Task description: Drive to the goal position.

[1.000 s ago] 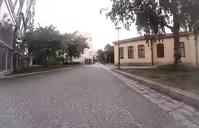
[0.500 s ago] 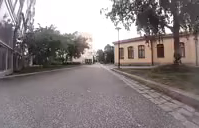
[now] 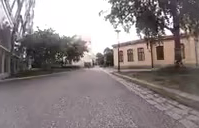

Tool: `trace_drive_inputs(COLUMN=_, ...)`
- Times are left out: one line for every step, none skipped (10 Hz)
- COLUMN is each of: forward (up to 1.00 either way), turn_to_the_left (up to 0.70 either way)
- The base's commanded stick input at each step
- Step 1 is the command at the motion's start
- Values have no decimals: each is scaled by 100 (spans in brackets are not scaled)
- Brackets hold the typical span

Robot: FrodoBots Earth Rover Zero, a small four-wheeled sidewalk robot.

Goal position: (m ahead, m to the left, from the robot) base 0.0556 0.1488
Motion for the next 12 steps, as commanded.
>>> trace_drive_inputs(forward=60, turn_to_the_left=0)
trace_drive_inputs(forward=52, turn_to_the_left=0)
trace_drive_inputs(forward=43, turn_to_the_left=0)
trace_drive_inputs(forward=33, turn_to_the_left=0)
trace_drive_inputs(forward=23, turn_to_the_left=0)
trace_drive_inputs(forward=13, turn_to_the_left=0)
trace_drive_inputs(forward=3, turn_to_the_left=0)
trace_drive_inputs(forward=0, turn_to_the_left=0)
trace_drive_inputs(forward=0, turn_to_the_left=0)
trace_drive_inputs(forward=0, turn_to_the_left=0)
trace_drive_inputs(forward=0, turn_to_the_left=0)
trace_drive_inputs(forward=0, turn_to_the_left=0)
